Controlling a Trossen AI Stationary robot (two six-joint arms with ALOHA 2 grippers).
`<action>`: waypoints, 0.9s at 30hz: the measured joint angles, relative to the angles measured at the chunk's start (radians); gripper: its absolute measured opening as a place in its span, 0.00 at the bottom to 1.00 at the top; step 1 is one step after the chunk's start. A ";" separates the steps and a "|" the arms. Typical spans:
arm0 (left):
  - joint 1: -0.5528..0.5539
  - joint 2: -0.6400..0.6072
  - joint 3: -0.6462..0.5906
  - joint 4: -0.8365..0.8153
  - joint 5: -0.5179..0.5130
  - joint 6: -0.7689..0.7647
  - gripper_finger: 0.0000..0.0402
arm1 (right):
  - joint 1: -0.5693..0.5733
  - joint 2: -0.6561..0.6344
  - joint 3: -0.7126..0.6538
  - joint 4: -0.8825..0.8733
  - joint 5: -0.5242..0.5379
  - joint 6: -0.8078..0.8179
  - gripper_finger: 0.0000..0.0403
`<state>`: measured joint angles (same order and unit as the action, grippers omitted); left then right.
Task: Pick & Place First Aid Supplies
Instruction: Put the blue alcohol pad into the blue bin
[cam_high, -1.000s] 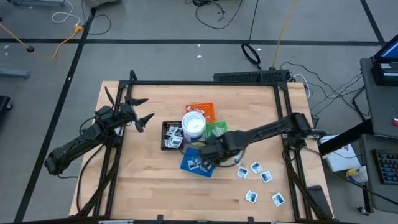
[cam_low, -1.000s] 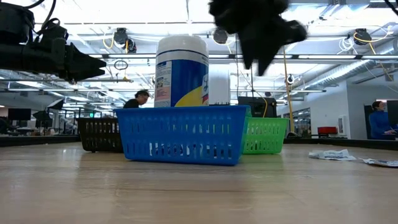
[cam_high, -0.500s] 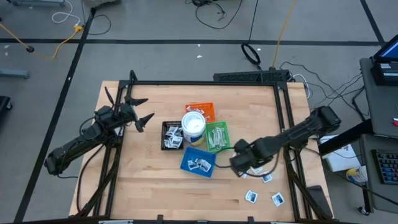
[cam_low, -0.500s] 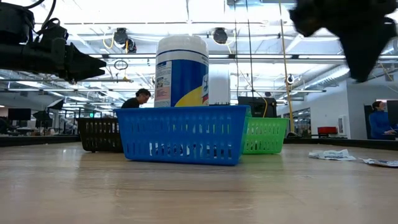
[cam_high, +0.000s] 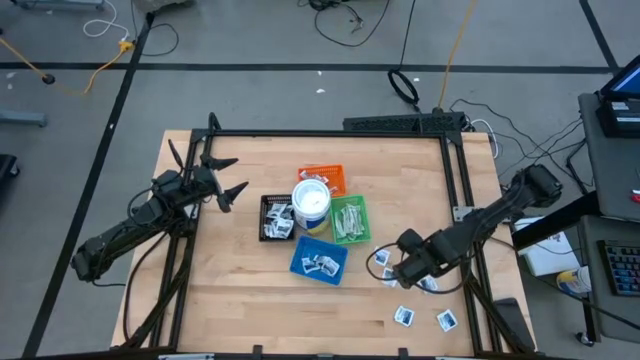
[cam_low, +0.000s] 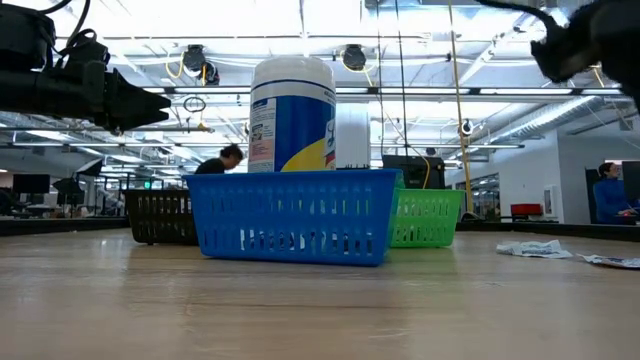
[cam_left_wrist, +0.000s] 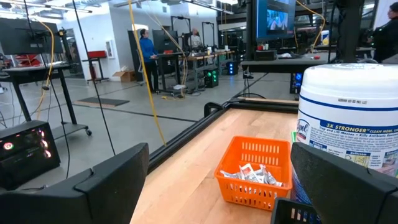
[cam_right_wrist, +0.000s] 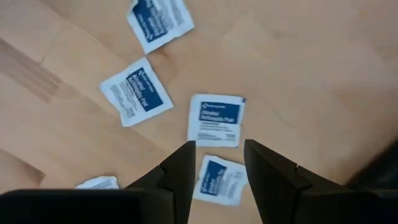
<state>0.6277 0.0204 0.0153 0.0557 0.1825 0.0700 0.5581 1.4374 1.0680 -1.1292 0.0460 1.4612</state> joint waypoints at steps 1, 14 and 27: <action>0.000 0.000 0.000 0.000 0.000 0.000 0.99 | 0.003 0.002 -0.018 0.025 0.000 -0.001 0.32; 0.000 0.000 0.000 0.000 0.000 0.000 0.99 | 0.007 0.058 -0.240 0.306 -0.042 0.014 0.32; 0.000 0.000 0.000 0.000 0.000 0.000 0.99 | 0.005 0.076 -0.274 0.369 -0.050 0.002 0.16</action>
<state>0.6277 0.0204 0.0153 0.0555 0.1825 0.0700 0.5629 1.5135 0.7944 -0.7606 -0.0044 1.4631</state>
